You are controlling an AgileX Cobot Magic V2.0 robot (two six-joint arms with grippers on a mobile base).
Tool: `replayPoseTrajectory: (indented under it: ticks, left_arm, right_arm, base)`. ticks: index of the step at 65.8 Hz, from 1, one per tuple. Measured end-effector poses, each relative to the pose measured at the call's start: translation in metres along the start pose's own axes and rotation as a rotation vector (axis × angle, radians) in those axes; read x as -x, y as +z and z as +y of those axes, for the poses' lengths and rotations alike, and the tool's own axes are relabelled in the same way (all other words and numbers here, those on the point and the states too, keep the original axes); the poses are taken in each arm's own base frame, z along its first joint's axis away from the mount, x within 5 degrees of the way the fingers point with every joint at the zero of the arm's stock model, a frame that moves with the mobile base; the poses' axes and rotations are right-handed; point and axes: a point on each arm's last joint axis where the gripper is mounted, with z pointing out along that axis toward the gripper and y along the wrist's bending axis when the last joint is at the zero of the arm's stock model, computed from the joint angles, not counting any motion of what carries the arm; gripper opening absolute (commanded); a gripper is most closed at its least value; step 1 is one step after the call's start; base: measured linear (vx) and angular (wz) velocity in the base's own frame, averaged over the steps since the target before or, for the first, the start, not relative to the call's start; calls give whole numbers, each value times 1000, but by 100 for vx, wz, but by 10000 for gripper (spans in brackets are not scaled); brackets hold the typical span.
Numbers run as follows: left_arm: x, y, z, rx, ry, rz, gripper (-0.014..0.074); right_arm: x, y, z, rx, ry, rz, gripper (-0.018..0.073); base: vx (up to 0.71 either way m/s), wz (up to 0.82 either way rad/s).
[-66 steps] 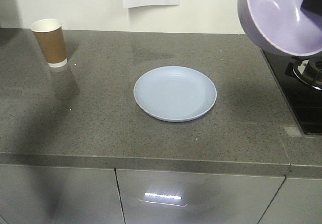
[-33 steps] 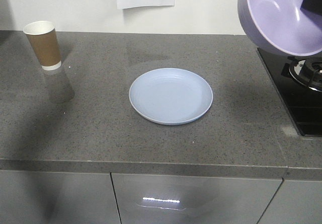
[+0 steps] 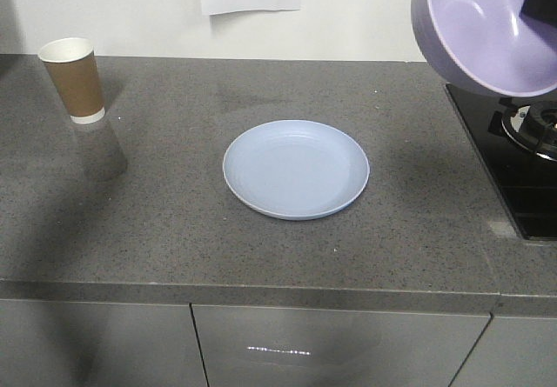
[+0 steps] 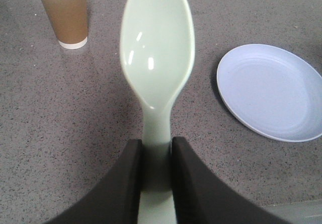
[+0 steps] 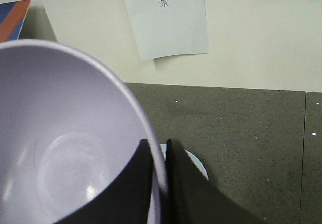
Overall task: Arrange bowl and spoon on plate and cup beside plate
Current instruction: 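Drive the base closer so the pale blue plate is centered ahead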
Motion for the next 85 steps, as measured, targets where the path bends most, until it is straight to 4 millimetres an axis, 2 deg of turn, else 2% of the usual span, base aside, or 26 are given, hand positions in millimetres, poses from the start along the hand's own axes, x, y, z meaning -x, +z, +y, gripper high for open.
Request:
replayPoseTrajectory:
  ticks: [85]
  left_arm:
    - [0,0,0,0,0,0,-6]
  right_arm:
    - [0,0,0,0,0,0,-10]
  base:
    - [3,-1]
